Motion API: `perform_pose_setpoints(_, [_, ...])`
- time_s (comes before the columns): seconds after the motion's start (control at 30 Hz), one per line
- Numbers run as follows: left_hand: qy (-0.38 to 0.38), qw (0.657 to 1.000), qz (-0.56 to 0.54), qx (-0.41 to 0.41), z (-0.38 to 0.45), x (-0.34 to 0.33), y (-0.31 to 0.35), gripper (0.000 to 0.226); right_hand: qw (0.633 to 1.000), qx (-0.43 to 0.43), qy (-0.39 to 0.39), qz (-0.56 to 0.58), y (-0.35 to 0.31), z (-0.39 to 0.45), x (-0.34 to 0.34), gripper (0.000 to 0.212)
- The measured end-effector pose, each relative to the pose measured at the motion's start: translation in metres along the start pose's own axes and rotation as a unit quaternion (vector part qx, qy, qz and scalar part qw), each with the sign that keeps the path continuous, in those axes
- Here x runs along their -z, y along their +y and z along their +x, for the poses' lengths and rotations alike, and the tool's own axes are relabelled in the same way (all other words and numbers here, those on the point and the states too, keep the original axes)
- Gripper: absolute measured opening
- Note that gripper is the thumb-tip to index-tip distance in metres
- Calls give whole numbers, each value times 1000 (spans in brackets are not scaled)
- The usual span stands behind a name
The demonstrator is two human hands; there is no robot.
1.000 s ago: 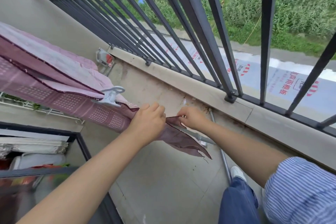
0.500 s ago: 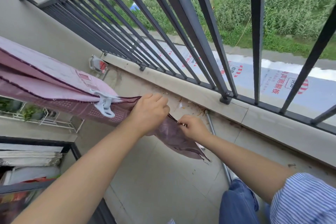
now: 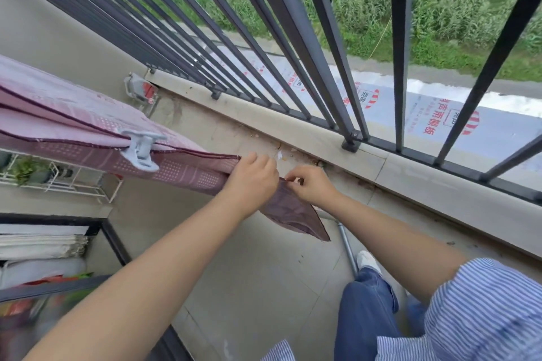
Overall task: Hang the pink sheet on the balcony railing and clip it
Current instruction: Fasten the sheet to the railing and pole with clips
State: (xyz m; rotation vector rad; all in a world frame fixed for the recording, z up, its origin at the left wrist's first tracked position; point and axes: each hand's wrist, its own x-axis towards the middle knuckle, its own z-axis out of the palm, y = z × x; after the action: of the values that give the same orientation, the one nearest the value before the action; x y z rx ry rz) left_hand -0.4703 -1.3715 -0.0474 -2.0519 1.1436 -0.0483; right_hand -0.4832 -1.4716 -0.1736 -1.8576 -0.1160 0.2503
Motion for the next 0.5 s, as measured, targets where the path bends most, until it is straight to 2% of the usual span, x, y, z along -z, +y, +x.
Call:
perform_pose_setpoints(0.07, [-14, 1000, -3, -4, 6, -2, -6, 28, 999, -32, -21, 23, -4, 1, 10, 52])
perform_pose_setpoints(0.1, [-18, 1000, -5, -8, 8, -3, -9, 28, 996, -62, -33, 46, -4, 3, 16, 53])
perform_pose_setpoints(0.17, [-40, 999, -10, -11, 10, -3, -13, 23, 982, -139, -45, 120, -2, 7, 27, 42])
perform_pose_setpoints(0.23, [-43, 999, -7, -27, 10, -4, -14, 3, 970, -182, -69, 146, 2, 8, 36, 39])
perform_pose_setpoints(0.37, [-54, 997, -7, -50, 11, -3, -21, 10, 963, -154, -191, 113, 6, 1, 51, 46])
perform_pose_setpoints(0.43, [-33, 998, -15, -51, 10, -3, -22, 9, 959, -138, -208, 134, 10, -1, 61, 53])
perform_pose_setpoints(0.5, [-16, 999, -26, -43, 7, -3, -19, 21, 965, -128, -184, 134, 11, -2, 66, 44])
